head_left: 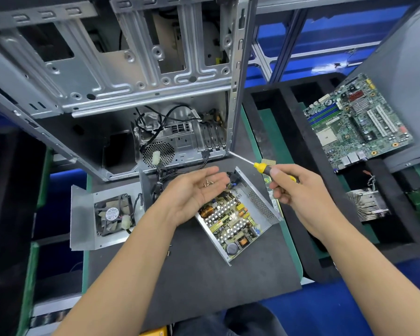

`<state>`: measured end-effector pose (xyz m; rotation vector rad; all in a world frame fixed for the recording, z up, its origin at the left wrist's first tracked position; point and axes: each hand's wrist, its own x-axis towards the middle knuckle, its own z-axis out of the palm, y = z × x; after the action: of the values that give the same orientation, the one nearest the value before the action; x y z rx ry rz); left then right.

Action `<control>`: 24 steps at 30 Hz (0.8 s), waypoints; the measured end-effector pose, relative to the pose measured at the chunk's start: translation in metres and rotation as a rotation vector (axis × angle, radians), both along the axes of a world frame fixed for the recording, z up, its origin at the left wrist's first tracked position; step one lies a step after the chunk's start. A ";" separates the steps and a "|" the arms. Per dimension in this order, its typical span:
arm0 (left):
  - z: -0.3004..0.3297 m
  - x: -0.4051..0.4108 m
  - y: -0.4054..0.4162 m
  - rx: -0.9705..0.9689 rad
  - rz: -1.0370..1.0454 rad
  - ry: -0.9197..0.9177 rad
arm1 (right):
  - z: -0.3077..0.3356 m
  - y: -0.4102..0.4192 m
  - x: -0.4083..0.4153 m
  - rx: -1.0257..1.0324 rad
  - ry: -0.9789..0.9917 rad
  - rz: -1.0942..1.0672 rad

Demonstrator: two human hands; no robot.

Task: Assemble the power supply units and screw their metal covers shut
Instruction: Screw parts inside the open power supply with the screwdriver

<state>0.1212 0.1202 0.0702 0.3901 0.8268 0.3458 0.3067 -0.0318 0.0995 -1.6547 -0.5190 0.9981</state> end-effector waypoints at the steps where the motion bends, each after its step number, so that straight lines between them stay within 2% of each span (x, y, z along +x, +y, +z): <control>1: 0.001 -0.001 -0.001 0.001 -0.001 -0.018 | 0.000 0.001 -0.001 0.010 0.010 0.005; 6: -0.001 -0.005 -0.002 0.027 0.030 -0.048 | -0.002 0.005 0.000 0.044 0.013 0.033; 16: -0.004 -0.009 -0.004 0.084 0.106 0.067 | -0.009 0.003 0.003 0.019 -0.053 0.120; 24: -0.002 -0.001 -0.005 0.189 0.165 0.169 | 0.006 0.007 -0.008 -0.024 -0.285 0.194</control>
<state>0.1198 0.1150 0.0679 0.5341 0.9978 0.5524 0.2984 -0.0250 0.1055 -1.8049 -0.8739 0.9132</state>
